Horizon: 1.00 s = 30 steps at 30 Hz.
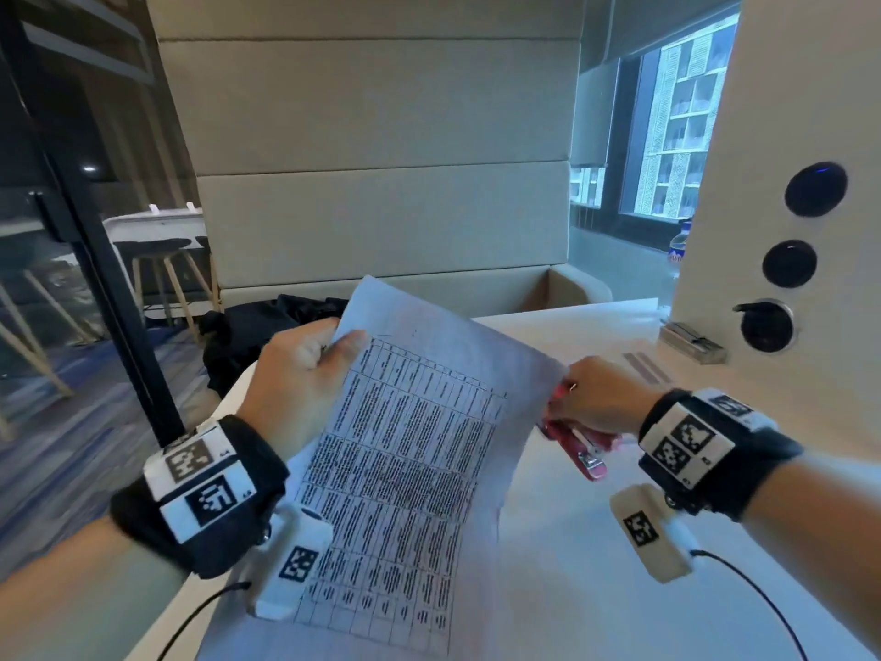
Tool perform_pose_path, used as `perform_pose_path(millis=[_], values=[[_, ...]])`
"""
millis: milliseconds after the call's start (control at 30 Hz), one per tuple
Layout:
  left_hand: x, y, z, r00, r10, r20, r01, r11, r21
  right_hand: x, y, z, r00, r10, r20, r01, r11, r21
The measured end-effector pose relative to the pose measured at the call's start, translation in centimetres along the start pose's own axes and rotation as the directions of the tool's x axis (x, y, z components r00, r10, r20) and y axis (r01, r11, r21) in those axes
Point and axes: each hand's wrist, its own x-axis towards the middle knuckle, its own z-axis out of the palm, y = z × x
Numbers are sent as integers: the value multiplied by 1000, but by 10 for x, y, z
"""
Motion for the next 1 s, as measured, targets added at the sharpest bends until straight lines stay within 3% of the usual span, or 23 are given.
perform_pose_path(millis=[100,267,367,467,533,567,600,633,667,700,733,800,867,933,1000], values=[[0,1,-2,999,-39,-34,37,998,-57,-11,8,16,990,34,139,-10,985,-171],[1,11,7,990,-124,-69,110,978,-178,-24,12,38,968,45,248,26,960,-278],[4,15,12,984,-157,-80,135,964,-230,-26,13,38,968,33,249,22,976,-218],[10,16,14,978,-184,-101,149,947,-284,-27,12,25,954,-82,289,128,981,-145],[17,13,15,969,-210,-132,163,940,-300,-34,9,14,926,-173,335,139,983,124],[21,10,14,959,-234,-158,177,935,-308,-40,8,9,912,-228,342,94,926,365],[26,6,13,946,-261,-192,191,928,-321,-48,6,5,904,-261,339,-4,787,617],[32,1,12,927,-296,-231,210,919,-334,-56,6,2,903,-285,322,-102,585,804],[38,-2,12,902,-342,-264,241,905,-351,-65,4,-1,907,-303,291,-159,392,906],[43,-6,11,871,-398,-288,283,886,-368,-70,6,-1,916,-299,267,-192,257,947],[47,-8,12,840,-450,-303,329,866,-376,-78,6,-2,915,-304,266,-215,192,958],[53,-11,16,782,-527,-332,396,832,-388,-86,9,2,909,-287,304,-238,243,940],[56,-11,24,738,-584,-338,434,794,-425,-91,13,7,920,-226,321,-223,374,901],[55,-10,32,705,-621,-342,460,767,-447,-95,14,14,949,-165,267,-166,460,872],[52,-6,41,694,-668,-270,494,714,-497,-92,15,19,987,-40,153,-124,407,905]])
